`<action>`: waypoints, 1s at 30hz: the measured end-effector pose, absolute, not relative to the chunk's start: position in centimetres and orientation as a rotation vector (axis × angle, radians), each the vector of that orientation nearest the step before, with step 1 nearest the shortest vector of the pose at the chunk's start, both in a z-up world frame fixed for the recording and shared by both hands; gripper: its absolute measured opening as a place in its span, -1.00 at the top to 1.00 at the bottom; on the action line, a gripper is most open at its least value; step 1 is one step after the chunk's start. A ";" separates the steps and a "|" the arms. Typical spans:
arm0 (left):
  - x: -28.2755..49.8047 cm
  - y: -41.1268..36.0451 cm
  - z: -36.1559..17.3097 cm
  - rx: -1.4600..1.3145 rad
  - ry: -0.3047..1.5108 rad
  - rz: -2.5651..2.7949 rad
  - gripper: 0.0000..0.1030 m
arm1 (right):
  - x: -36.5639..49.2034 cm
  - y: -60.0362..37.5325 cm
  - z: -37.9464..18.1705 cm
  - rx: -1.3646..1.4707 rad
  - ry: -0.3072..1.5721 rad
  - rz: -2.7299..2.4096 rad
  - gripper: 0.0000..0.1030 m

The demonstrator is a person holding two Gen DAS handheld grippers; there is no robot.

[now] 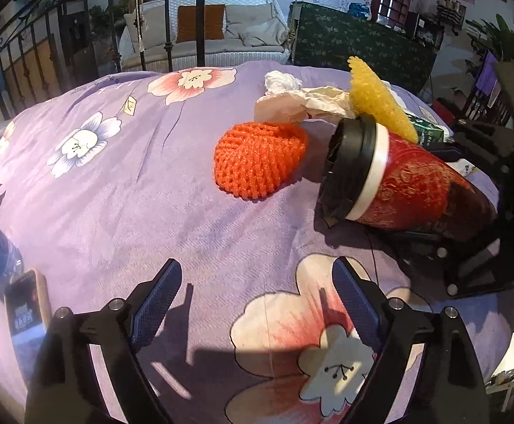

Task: Collect trash
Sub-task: 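Grasp the red tumbler with the right gripper and lift it, then grasp the orange foam net with the left gripper while the right gripper holds the tumbler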

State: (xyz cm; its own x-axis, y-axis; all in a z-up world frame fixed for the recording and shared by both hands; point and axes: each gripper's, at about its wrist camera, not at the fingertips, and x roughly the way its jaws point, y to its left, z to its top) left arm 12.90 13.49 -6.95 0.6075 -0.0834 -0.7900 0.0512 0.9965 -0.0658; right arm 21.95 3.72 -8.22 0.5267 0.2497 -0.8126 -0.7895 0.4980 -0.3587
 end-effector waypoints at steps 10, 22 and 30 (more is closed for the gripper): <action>19.3 12.3 -7.2 0.015 0.943 -0.100 -0.51 | 17.6 -1.9 -3.9 -0.482 0.728 0.686 -0.50; 22.5 11.2 -8.8 0.035 0.971 -0.025 0.51 | 13.7 -6.0 -4.1 -0.190 0.716 0.590 -0.51; 18.4 12.4 -7.8 -0.049 0.923 0.007 0.60 | 12.4 -6.8 -5.2 -0.073 0.726 0.557 -0.51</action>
State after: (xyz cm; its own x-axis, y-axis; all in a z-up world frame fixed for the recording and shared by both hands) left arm 18.36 12.40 -7.81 0.6035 -0.0147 -0.7972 -0.0275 0.9988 -0.0393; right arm 12.40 -6.81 -5.16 0.6097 0.4571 -0.6475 -0.5068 0.8530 0.1250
